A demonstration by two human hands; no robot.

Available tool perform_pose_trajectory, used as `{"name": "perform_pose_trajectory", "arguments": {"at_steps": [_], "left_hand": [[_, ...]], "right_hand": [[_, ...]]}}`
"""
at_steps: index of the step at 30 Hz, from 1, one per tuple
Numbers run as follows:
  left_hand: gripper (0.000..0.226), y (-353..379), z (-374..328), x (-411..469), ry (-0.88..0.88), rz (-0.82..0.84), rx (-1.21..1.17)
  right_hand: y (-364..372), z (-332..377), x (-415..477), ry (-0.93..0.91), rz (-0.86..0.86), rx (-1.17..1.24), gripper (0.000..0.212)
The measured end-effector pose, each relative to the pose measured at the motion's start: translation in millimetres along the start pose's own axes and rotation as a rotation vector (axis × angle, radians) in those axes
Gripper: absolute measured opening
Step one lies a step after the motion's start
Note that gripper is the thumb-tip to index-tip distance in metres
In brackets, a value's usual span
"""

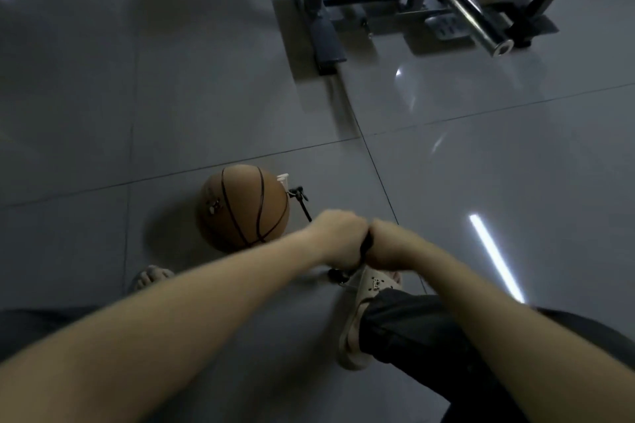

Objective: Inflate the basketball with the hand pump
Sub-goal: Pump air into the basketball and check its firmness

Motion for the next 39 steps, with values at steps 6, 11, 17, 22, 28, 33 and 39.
{"name": "perform_pose_trajectory", "arguments": {"at_steps": [6,11,17,22,28,33,39], "left_hand": [[0.01,39.4,13.2,19.1,-0.038,0.05,-0.003],[0.009,8.0,1.7,3.4,-0.076,0.103,0.005],[0.019,-101.5,-30.2,-25.3,-0.043,0.008,-0.076],[0.018,-35.3,-16.8,-13.4,-0.106,0.076,-0.085],[0.007,51.4,11.4,1.3,-0.108,0.01,-0.102],[0.013,35.9,-0.7,3.0,-0.126,0.067,-0.089],[0.027,-73.8,-11.6,-26.4,-0.062,0.027,-0.149]], "right_hand": [[38.4,-3.6,24.7,0.049,-0.039,-0.023,0.008],[1.5,3.3,-0.6,0.069,0.031,-0.006,0.012],[-99.8,4.9,-62.9,0.105,0.079,0.1,0.011],[-40.0,7.4,-30.8,0.09,0.106,-0.03,0.019],[35.5,2.1,26.6,0.101,0.073,-0.064,0.018],[19.7,1.2,12.4,0.108,0.14,-0.111,0.022],[-91.6,8.6,-47.8,0.05,0.168,0.039,0.019]]}}
Point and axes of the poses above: each hand's wrist, its own x-axis towards the middle knuckle, its own y-axis out of the palm, z = x × y, the point moved 1 cm from there along x, towards the middle knuckle, and after that the axes turned 10 degrees about -x, right-handed, at the moved point
